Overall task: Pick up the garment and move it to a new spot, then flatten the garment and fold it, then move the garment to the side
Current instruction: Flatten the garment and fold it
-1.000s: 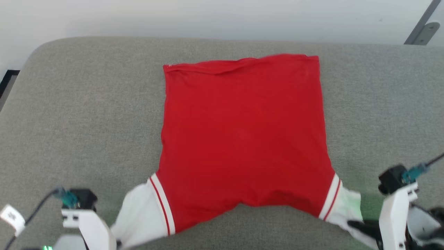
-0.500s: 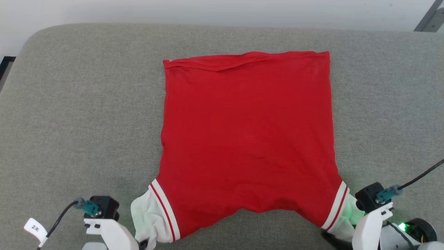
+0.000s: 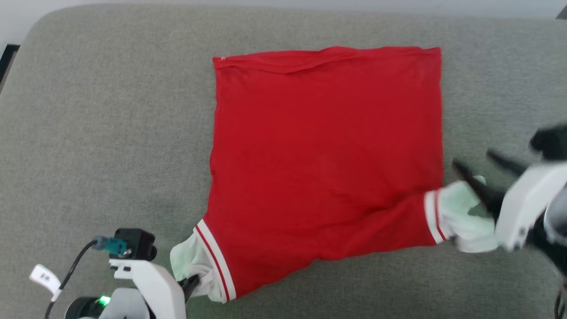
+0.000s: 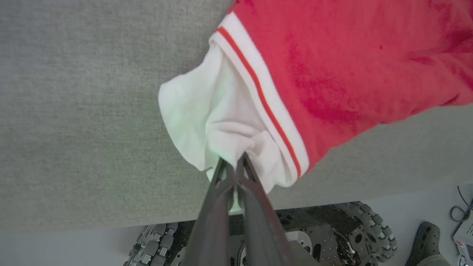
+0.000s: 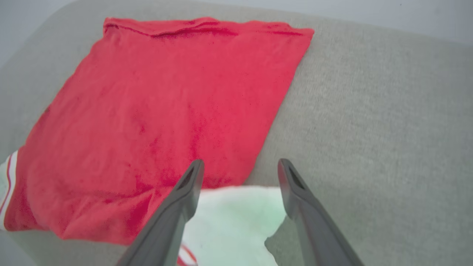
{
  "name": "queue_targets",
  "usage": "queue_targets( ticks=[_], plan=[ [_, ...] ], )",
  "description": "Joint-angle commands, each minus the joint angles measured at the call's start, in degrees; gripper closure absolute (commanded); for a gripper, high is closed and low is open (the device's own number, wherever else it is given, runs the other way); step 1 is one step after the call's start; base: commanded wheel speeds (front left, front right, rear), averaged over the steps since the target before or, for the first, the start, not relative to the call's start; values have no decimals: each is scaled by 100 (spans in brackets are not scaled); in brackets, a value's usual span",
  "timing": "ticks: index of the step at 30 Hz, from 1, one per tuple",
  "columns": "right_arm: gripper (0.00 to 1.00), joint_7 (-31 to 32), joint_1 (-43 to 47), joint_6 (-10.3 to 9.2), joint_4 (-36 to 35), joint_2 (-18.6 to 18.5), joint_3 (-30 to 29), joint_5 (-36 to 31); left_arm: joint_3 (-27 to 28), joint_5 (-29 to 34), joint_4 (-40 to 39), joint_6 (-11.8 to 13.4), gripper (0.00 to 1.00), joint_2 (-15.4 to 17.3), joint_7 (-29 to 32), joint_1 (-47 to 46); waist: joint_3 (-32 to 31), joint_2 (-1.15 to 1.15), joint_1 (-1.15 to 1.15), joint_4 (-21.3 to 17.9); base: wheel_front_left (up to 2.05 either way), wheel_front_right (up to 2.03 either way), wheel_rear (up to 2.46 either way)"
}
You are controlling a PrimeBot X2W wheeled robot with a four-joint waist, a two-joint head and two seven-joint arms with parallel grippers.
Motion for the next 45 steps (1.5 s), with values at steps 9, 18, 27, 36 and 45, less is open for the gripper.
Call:
queue_targets(
  ticks=[9,18,27,36,45],
  plan=[
    [0,-491,-2507,-3,2306,51,-153,-580,-240,244,115,-308,100,-402,-142,-691,525,0,0,505,0,0,0],
    [0,-490,-3928,-3,4407,-103,-314,-1100,-487,330,330,-582,100,-777,-231,-1118,891,0,0,1014,0,0,0],
    [0,177,-4824,-3,6156,-92,-475,-1336,-616,335,630,-849,100,-1064,-343,-1427,1216,0,0,1473,0,0,0],
    [100,866,-4736,-4,6774,-119,66,-1575,-543,222,895,-947,100,-1081,-449,-1428,1114,0,0,1373,0,0,0],
    [100,543,-3567,-3,4062,-736,1714,292,-135,103,993,-769,100,-578,-545,-1089,350,0,0,288,0,0,0]
  ],
)
